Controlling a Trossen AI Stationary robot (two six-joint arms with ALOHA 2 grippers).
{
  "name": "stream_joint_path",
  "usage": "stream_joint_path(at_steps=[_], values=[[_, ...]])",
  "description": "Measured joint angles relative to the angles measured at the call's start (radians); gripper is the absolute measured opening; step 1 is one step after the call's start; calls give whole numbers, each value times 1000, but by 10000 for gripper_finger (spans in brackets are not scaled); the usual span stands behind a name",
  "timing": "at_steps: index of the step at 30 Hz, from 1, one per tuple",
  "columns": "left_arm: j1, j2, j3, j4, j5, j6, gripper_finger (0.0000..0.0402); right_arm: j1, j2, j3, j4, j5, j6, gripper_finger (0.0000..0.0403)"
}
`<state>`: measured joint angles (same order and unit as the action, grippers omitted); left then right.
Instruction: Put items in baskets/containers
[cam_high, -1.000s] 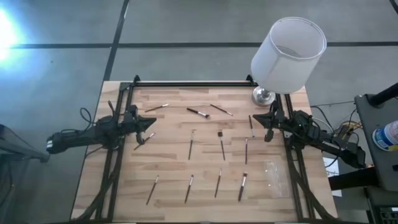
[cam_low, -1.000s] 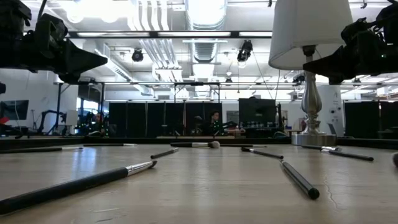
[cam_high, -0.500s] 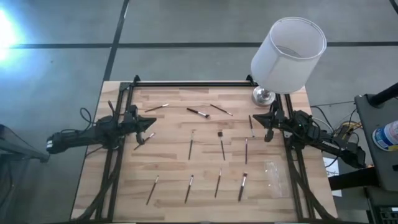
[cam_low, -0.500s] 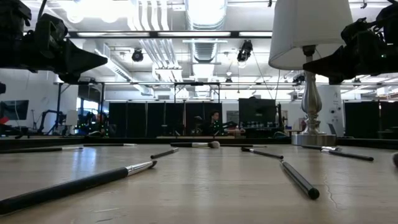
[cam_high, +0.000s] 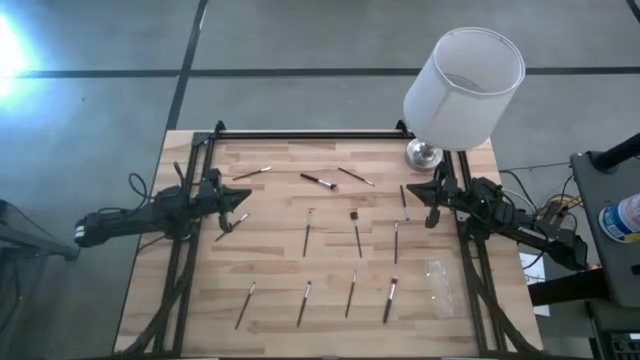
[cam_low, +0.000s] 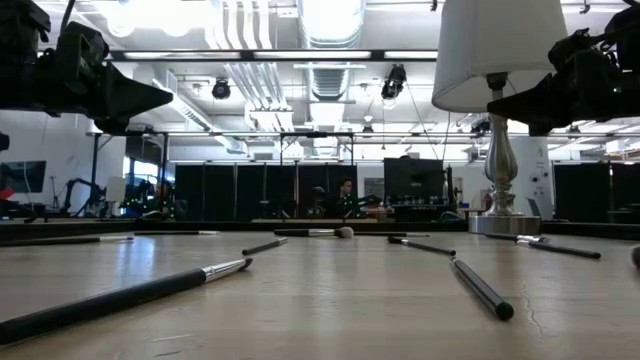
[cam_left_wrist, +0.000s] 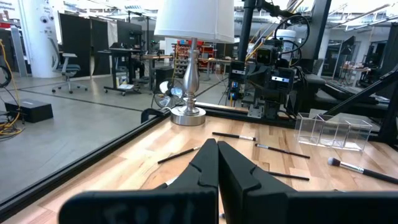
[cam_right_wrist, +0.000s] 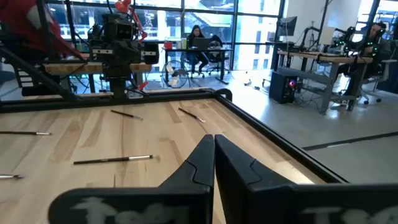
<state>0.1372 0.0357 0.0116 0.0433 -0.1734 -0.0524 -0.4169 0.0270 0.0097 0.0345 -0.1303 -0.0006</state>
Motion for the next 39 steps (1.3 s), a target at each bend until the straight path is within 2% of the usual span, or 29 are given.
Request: stream_joint_path(at_steps=[4,8,14,19,23,31,35,39], values=[[0,0,0,0,0,0,0,0,0,0,2,0,5,9],[0,0,0,0,0,0,0,0,0,0,15,0,96,9],[0,0,0,0,0,0,0,0,1,0,146,0,149,9],[0,0,0,4,-1,6,0,18,18,0,148,8,234,9],[0,0,0,15,-27,46,0,90,86,0,151,140,238,9],[0,0,0,43,-51,38,0,325,283,7,216,442,329,9],[0,0,0,68,-50,-35,0,450,386,67,147,592,403,8],[0,9,0,47,-46,-95,0,562,531,197,-39,710,545,8]])
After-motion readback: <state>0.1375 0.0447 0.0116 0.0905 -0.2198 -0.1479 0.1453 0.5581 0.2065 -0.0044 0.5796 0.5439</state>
